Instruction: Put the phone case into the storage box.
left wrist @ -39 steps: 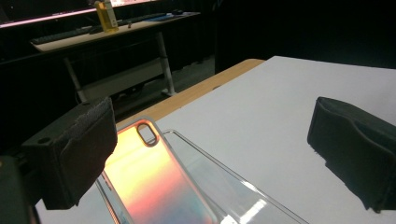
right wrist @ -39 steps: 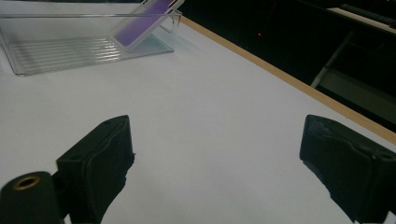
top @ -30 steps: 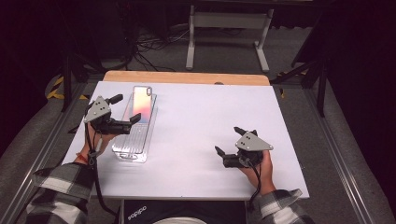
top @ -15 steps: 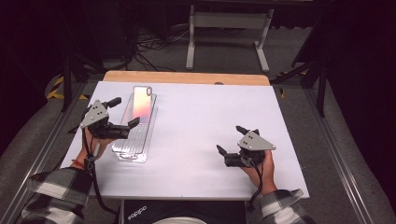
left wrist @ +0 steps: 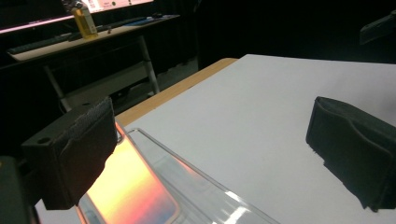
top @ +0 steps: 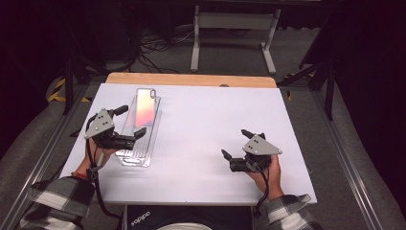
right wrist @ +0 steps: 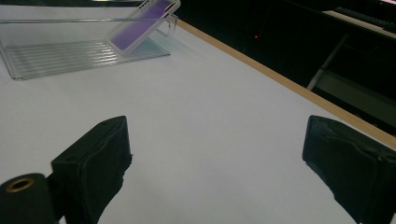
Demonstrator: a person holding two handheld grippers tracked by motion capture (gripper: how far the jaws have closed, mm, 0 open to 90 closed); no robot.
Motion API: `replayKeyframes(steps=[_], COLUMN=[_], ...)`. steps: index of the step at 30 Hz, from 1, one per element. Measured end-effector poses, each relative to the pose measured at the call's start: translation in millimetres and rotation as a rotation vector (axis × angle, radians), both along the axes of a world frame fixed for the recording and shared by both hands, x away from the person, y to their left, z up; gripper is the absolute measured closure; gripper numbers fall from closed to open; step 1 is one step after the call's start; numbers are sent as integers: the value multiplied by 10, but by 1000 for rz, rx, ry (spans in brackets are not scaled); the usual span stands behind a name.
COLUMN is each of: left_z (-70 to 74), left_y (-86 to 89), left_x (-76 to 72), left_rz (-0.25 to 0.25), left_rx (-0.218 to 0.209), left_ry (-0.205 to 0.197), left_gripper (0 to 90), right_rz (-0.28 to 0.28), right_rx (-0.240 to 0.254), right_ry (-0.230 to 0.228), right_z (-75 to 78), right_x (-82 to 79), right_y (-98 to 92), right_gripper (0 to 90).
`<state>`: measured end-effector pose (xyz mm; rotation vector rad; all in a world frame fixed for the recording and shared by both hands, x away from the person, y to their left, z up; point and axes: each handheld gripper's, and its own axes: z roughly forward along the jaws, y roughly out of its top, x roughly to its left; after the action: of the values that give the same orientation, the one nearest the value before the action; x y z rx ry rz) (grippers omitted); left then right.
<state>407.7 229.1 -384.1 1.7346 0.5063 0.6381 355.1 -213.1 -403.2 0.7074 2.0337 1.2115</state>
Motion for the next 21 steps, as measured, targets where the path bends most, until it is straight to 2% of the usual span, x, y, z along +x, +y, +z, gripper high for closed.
replayKeyframes(steps=[5, 10, 11, 18, 21], left_z=[14, 21, 19, 18, 20], left_y=[-43, -59, -66, -83, -95], left_x=[-71, -111, -126, -173, -192], left_rz=[-15, -32, -34, -50, -55], left_rx=[3, 8, -4, -14, -4], left_ry=[-16, -16, -10, -10, -12], left_gripper=[26, 29, 29, 29, 30], right_rz=[1, 5, 6, 10, 10], right_rx=[1, -5, -6, -7, -5], right_ry=[-6, -10, -9, -12, -14], right_z=[-1, -4, -5, -5, -4], right_x=[-8, -13, -14, -21, -27], right_y=[3, 8, 10, 16, 18], right_gripper=[80, 80, 80, 80, 80])
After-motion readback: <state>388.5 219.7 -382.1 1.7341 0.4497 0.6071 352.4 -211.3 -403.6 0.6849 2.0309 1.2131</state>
